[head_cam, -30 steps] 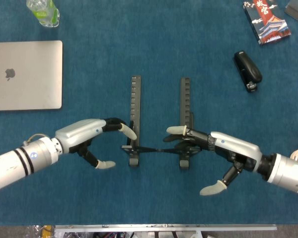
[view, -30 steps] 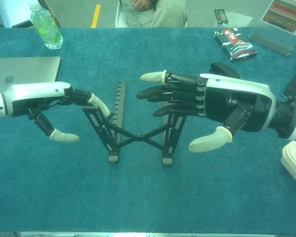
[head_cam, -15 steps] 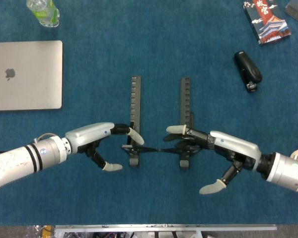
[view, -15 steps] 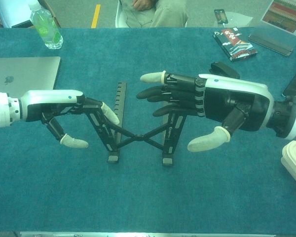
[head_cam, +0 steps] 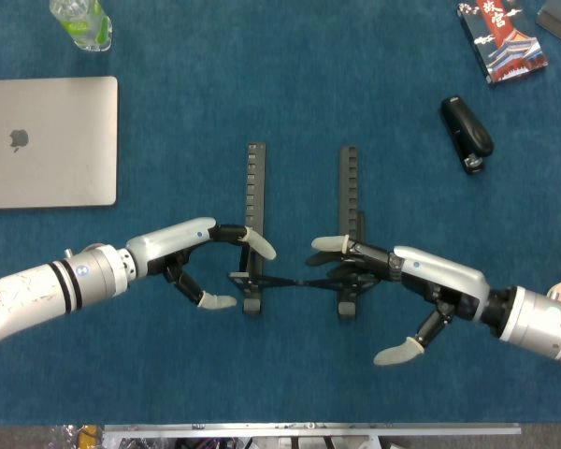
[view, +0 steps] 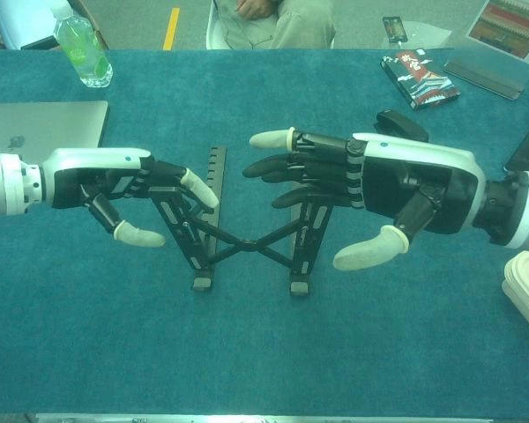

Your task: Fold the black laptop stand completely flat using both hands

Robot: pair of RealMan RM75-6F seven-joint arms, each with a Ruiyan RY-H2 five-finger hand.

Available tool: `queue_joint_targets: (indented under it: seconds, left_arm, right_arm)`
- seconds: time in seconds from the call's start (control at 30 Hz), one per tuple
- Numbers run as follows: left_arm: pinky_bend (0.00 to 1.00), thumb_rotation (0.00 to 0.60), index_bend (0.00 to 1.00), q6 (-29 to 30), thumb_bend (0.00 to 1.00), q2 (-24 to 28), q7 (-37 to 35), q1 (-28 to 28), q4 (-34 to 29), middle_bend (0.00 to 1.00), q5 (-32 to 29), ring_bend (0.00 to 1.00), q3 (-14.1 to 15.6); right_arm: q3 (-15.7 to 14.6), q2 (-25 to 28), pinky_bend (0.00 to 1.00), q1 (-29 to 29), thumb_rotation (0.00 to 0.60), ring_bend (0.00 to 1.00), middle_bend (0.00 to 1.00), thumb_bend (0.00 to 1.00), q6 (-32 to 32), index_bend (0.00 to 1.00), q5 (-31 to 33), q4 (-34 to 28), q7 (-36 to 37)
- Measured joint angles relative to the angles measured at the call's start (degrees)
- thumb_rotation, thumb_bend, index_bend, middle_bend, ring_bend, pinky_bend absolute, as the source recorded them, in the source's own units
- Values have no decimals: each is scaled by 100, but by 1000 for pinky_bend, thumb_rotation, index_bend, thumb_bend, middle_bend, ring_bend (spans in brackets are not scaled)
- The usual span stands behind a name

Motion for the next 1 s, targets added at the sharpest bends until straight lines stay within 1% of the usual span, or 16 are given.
queue_joint_targets:
  seconds: [0.27, 0.4, 0.53, 0.73, 1.0]
  left_arm:
    - [96, 600, 201, 448, 261, -64, -1034, -124, 374, 185, 121, 90, 175]
    - [139, 600, 194, 644, 261, -144, -1626, -183, 547, 184, 201, 90, 281]
    - [141, 600, 192, 818, 261, -315, -2186, -266, 783, 184, 296, 90, 423]
    - [141, 600, 182, 864, 261, -548, -2667, -426, 1001, 185, 361, 90, 630]
    - [141, 600, 179, 831, 261, -728, -2874, -525, 1114, 186, 316, 90, 824]
  right_arm:
    - [-9, -6, 104, 12, 578, 1, 122, 55, 3, 0, 12, -16, -59]
    - [-4, -6, 104, 13, 579, 1, 122, 55, 1, 0, 40, -24, -96]
    - [-5, -2, 104, 11, 578, 1, 122, 56, -3, 0, 60, -34, -125]
    - [-4, -14, 104, 12, 579, 1, 122, 55, -1, 0, 62, -37, -137]
    - [-53, 18, 104, 15, 580, 1, 122, 55, 31, 0, -9, -84, -146]
